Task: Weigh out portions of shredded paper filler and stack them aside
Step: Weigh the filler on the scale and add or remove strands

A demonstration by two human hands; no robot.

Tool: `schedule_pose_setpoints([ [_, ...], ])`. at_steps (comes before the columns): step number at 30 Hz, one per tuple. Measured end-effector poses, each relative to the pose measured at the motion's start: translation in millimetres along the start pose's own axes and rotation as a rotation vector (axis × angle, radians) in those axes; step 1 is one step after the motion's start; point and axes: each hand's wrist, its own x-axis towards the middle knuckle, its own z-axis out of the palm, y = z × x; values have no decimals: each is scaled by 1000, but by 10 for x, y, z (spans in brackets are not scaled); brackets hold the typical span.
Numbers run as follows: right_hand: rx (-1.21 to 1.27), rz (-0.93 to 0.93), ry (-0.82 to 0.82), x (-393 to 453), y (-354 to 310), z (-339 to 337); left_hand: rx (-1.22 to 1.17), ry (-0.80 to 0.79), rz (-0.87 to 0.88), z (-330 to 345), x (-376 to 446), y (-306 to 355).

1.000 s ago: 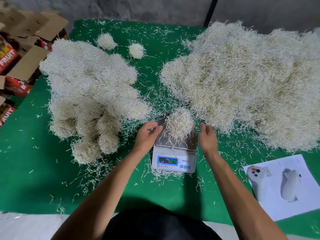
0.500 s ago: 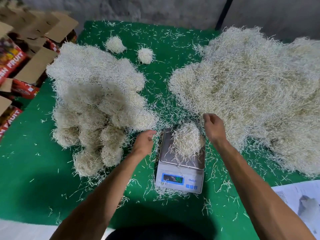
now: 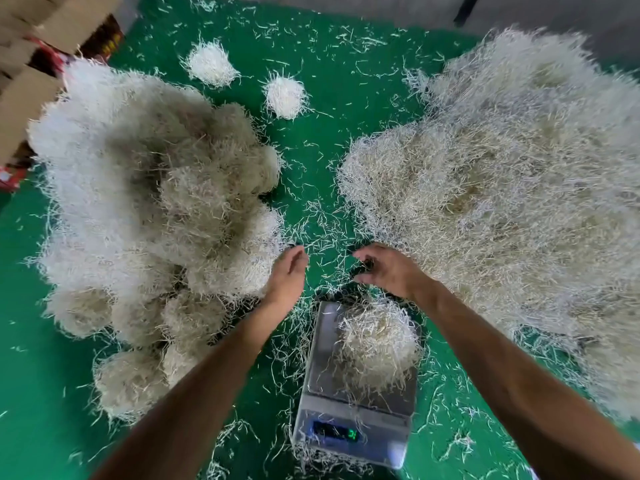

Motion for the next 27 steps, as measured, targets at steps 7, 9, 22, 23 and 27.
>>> schedule_pose_setpoints([
  [7,-453,-59,-60,-133,149,-49,-24,-37,109,-20,43,52],
  [9,-295,-37,-34,-187,208,-28,-99,-80,64,139,-46,135],
  [22,686,53,282,-552,-666,-529,-199,-171,101,198,-465,852],
  [23,662,0,303,-615,-797,-627,-193,-208,123,190,-487,987],
  [27,602,-175,382,-866,-1251,-887,-176,-297,187,258,-666,1442],
])
